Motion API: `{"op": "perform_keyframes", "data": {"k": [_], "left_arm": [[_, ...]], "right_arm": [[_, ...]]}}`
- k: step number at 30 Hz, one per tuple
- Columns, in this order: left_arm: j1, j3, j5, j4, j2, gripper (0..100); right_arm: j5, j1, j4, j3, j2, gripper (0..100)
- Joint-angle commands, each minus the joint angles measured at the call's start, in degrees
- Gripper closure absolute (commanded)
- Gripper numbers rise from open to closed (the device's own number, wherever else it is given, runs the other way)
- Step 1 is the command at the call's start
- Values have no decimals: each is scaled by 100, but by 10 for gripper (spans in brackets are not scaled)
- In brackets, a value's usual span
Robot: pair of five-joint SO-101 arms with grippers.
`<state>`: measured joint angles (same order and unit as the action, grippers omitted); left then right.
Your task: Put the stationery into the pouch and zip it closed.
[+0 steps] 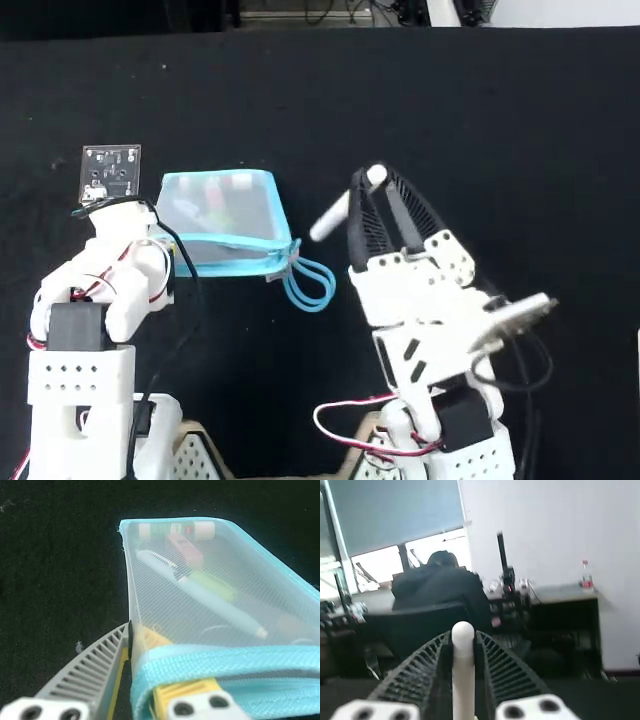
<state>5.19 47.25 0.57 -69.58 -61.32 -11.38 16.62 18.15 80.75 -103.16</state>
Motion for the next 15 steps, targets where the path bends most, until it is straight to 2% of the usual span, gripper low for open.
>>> {"op": "perform_keyframes", "data": {"k": [1, 4, 8, 15], "left_arm": [[57, -40, 35, 114, 0, 970], [57, -31, 35, 114, 0, 970], [57, -31, 35, 114, 0, 970], [57, -31, 35, 114, 0, 970]], "right_arm": [[-9, -167, 510, -277, -435, 985], [62, -176, 932, -426, -435, 985], [510, -167, 1398, -725, -171, 986], [589, -176, 1565, -1578, 2000, 986]]}}
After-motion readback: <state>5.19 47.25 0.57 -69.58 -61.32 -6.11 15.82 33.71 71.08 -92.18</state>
